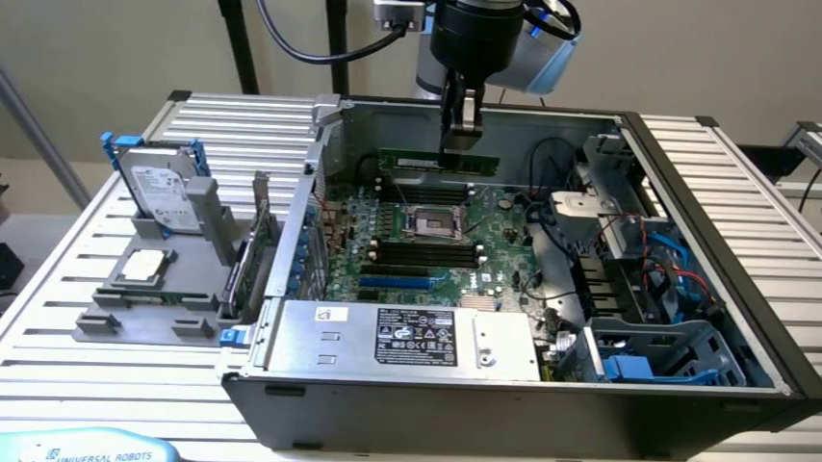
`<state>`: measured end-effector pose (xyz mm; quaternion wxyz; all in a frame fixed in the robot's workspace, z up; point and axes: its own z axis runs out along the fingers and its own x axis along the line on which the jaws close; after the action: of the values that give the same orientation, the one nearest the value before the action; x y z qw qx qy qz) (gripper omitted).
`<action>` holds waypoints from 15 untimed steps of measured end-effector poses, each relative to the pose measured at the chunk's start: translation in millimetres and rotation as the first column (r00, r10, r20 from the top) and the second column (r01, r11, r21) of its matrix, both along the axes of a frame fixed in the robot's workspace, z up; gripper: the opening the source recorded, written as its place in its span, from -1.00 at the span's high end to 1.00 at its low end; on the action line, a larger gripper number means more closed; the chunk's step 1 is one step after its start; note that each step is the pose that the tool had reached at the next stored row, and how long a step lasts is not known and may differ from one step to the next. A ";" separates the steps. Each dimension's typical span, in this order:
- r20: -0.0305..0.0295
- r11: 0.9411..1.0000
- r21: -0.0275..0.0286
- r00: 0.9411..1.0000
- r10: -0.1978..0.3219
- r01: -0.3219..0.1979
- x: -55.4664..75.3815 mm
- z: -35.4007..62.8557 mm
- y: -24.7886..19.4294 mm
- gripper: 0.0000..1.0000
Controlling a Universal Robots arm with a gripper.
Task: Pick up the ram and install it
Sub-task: 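Insert the ram into the slot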
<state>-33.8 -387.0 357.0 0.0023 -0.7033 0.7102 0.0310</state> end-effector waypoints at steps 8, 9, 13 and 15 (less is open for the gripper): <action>0.000 1.000 0.000 1.000 0.000 0.000 0.0 0.0 0.0 0.73; 0.000 1.000 0.000 1.000 0.000 0.000 0.0 0.0 0.0 0.73; 0.000 1.000 0.000 1.000 0.000 0.000 0.0 -0.9 0.0 0.73; 0.000 1.000 0.000 1.000 0.000 0.000 0.0 -4.3 0.0 0.73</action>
<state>-33.8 -387.0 352.7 0.0022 -0.7034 0.7102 0.0310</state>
